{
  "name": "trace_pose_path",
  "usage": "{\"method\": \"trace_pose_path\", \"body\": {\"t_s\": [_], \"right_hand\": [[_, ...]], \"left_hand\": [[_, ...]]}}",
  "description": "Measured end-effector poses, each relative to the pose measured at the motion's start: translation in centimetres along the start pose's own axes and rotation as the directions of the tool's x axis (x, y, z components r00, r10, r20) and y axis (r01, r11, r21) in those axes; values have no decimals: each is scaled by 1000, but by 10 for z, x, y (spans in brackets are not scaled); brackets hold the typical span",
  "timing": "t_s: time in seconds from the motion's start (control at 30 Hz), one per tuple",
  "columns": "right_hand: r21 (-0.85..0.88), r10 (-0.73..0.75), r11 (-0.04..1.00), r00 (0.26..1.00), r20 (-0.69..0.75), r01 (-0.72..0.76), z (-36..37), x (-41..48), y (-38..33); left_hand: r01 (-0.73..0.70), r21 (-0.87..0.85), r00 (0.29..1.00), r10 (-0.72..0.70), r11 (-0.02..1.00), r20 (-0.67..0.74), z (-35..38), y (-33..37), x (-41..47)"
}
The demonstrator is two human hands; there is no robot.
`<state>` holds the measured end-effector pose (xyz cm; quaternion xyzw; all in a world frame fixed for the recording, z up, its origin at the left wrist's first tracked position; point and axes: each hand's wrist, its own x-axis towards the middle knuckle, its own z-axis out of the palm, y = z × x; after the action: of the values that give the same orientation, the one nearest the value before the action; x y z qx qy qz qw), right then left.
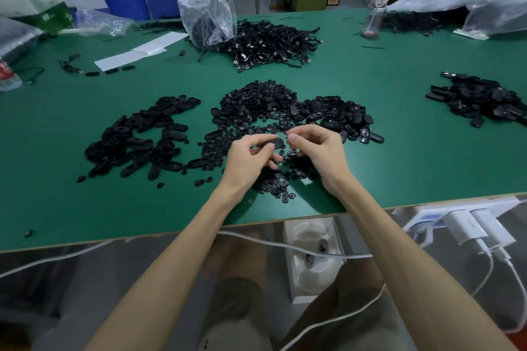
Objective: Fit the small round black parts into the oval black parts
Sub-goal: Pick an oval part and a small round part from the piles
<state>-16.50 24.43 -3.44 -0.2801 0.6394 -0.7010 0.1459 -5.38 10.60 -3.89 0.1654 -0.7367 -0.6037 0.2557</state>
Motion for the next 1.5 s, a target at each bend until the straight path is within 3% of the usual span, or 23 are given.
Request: {"method": "trace_pose_path", "body": {"t_s": [0.7, 1.5], "right_hand": [[-86, -26, 996, 998, 49, 30, 3, -2, -2], [-374, -29, 927, 1000, -2, 26, 11, -1, 0]], "left_hand": [[4, -67, 1000, -3, 998, 5, -1, 1, -1], [1, -131, 999, 4, 991, 35, -4, 4, -6]]}}
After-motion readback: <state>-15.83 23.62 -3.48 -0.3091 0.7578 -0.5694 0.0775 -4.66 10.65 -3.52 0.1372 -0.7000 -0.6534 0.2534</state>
